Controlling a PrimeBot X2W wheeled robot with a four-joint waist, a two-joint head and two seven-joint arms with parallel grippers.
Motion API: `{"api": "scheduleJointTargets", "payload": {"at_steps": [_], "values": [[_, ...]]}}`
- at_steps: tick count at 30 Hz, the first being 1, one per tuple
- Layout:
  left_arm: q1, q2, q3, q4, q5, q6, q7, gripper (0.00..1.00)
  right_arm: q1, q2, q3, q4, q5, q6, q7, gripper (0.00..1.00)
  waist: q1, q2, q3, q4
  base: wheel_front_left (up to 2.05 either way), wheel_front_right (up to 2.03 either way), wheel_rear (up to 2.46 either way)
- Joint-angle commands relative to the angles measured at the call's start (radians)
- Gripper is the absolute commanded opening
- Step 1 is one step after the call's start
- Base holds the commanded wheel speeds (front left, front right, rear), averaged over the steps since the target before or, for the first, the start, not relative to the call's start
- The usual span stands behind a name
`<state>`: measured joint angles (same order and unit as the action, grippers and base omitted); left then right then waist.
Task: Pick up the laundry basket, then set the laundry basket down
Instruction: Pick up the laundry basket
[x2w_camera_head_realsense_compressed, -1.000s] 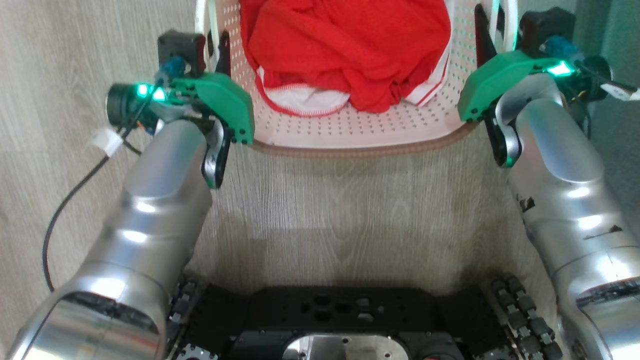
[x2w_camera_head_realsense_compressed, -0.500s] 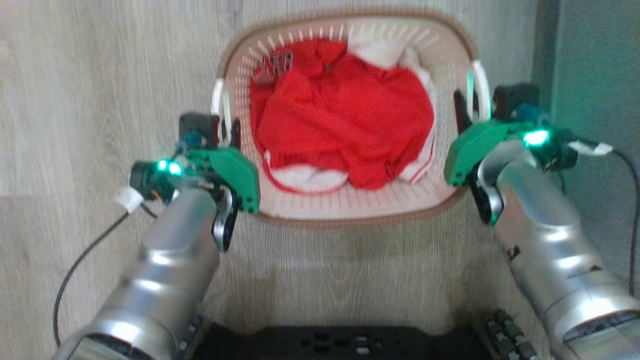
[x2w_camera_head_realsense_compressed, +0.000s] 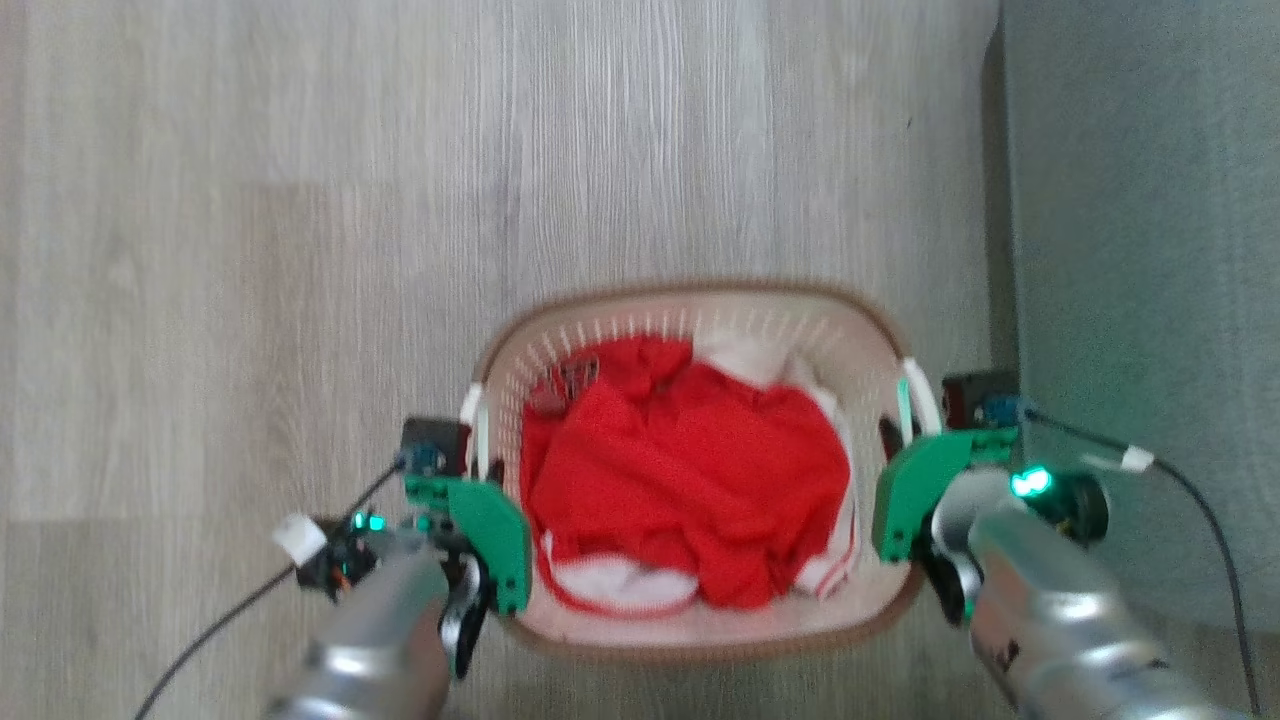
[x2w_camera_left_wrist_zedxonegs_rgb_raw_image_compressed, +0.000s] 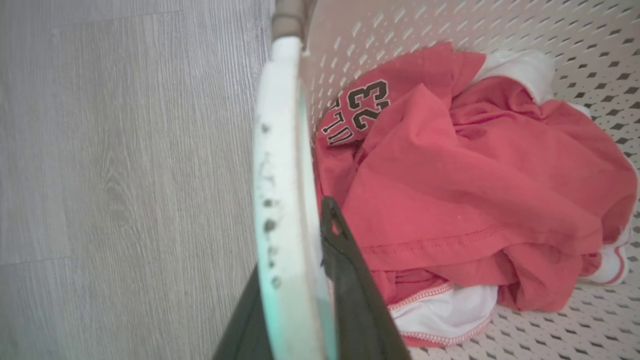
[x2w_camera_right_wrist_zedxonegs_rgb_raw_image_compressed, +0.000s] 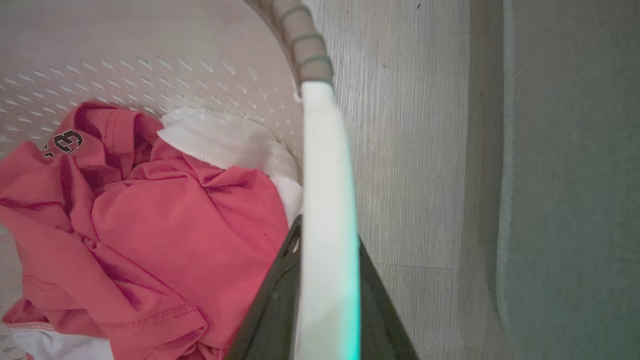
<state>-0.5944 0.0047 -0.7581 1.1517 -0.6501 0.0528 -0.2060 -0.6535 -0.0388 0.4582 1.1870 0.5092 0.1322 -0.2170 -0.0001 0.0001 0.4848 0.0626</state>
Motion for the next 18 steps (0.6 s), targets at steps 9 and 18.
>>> {"api": "scheduleJointTargets", "payload": {"at_steps": [9, 18], "values": [[0.137, 0.046, -0.064, 0.037, -0.073, -0.009, 0.071, 0.00, 0.152, -0.011, 0.122, 0.024, 0.114, -0.002, 0.065, 0.00, 0.0001, -0.0001, -0.258, 0.000, 0.00, 0.00, 0.00], [0.182, 0.046, -0.112, 0.059, -0.106, -0.026, 0.088, 0.00, 0.220, -0.011, 0.208, 0.018, 0.206, -0.002, 0.098, 0.00, 0.0001, -0.0001, -0.395, 0.003, 0.00, 0.00, 0.00]]}}
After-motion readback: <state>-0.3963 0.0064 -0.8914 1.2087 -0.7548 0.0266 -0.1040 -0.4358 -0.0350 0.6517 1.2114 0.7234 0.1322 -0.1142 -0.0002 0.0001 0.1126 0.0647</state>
